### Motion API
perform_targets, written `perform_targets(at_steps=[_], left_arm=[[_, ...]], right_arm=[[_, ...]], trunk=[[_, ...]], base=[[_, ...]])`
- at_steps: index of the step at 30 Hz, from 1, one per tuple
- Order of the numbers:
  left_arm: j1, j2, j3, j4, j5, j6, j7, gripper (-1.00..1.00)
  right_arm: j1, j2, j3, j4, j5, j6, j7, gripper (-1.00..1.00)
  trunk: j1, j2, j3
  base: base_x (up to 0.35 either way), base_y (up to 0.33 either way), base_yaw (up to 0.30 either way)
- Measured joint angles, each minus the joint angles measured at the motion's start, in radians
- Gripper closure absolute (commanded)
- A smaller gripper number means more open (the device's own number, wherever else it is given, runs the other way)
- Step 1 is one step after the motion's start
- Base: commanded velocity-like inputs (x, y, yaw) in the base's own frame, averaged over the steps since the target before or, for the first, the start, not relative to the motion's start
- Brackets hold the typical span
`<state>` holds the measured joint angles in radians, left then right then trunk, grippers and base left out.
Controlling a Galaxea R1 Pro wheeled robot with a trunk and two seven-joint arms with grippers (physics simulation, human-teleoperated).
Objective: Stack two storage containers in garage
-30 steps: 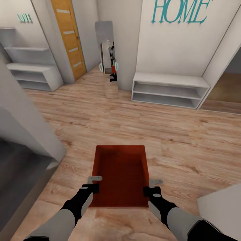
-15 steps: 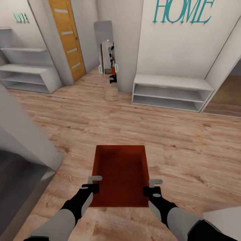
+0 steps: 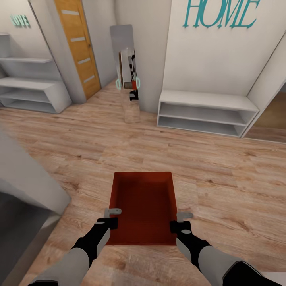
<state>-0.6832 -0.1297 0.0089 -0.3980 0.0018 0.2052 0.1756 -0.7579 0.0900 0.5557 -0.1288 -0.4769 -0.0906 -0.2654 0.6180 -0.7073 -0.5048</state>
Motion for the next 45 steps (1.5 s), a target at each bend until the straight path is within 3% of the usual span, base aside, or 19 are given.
perform_targets(at_steps=[36, 45], left_arm=[[0.000, 0.001, -0.001, 0.002, 0.001, 0.000, 0.000, 1.00], [0.000, 0.001, -0.001, 0.001, 0.001, 0.000, 0.000, 1.00]], right_arm=[[0.000, 0.001, 0.000, 0.003, 0.000, -0.001, 0.000, 1.00], [0.000, 0.001, 0.000, 0.003, 0.000, -0.002, 0.000, 1.00]], trunk=[[0.000, 0.000, 0.000], [0.000, 0.000, 0.000]], base=[[0.322, 0.000, 0.001], [0.322, 0.000, 0.183]])
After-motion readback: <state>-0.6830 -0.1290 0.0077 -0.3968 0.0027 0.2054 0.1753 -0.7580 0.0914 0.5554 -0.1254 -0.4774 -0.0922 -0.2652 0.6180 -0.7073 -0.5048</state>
